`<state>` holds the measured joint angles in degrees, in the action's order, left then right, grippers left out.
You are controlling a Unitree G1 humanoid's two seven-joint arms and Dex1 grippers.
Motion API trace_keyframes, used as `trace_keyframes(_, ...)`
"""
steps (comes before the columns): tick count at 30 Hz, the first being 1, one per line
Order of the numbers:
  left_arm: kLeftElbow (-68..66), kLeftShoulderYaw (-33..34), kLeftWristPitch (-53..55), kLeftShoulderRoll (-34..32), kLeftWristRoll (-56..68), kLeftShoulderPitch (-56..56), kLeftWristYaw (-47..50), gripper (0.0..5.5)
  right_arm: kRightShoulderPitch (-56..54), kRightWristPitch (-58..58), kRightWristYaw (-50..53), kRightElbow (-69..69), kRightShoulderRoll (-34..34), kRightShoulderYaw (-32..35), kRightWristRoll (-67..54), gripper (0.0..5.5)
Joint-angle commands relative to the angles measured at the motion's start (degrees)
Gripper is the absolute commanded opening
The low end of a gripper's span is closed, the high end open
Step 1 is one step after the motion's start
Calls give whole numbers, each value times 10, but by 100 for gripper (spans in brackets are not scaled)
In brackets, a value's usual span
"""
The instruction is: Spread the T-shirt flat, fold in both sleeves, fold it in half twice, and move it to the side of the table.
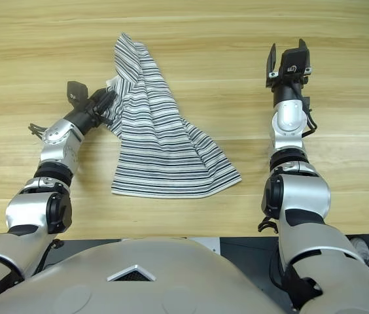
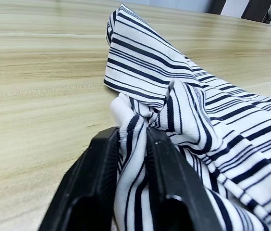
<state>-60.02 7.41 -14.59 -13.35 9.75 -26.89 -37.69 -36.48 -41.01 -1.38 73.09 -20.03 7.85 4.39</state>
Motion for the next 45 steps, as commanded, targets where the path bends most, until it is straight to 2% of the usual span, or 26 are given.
trace_keyframes(1,-19,-6,17,10,-7,11,-7,35,-12,3,-1,1,4,-2,2,285)
trace_keyframes(3,-20,0,17,9,-2,9,-6,13,-12,4,-1,2,5,-3,3,285)
trace_keyframes(8,16,31,-8,5,28,-6,1,13,-15,5,2,3,10,-6,6,285)
trace_keyframes(15,303,37,71,5,110,50,-29,13,-18,4,4,4,21,-12,12,285)
trace_keyframes(18,414,12,113,5,124,92,-38,13,-20,-6,-21,-4,30,-5,-5,285)
trace_keyframes(21,504,-10,138,0,141,131,-59,13,-23,-13,-121,-33,60,10,-56,285)
trace_keyframes(25,619,-65,132,-21,174,189,-159,13,-12,-32,-181,-87,80,6,-82,285)
trace_keyframes(28,698,-134,107,-53,168,257,-246,13,-2,7,-243,-132,89,15,-126,285)
trace_keyframes(30,704,-185,76,-85,125,298,-291,13,22,83,-342,-187,87,-6,-157,285)
trace_keyframes(33,657,-237,43,-117,44,321,-299,13,82,214,-464,-324,70,-43,-208,285)
trace_keyframes(36,598,-268,22,-135,-23,329,-280,13,130,311,-521,-434,46,-77,-221,285)
trace_keyframes(41,518,-300,6,-136,-113,338,-218,13,192,373,-589,-568,-35,-148,-170,285)
trace_keyframes(45,517,-305,-1,-146,-109,367,-200,13,219,478,-641,-722,-93,-170,-209,285)
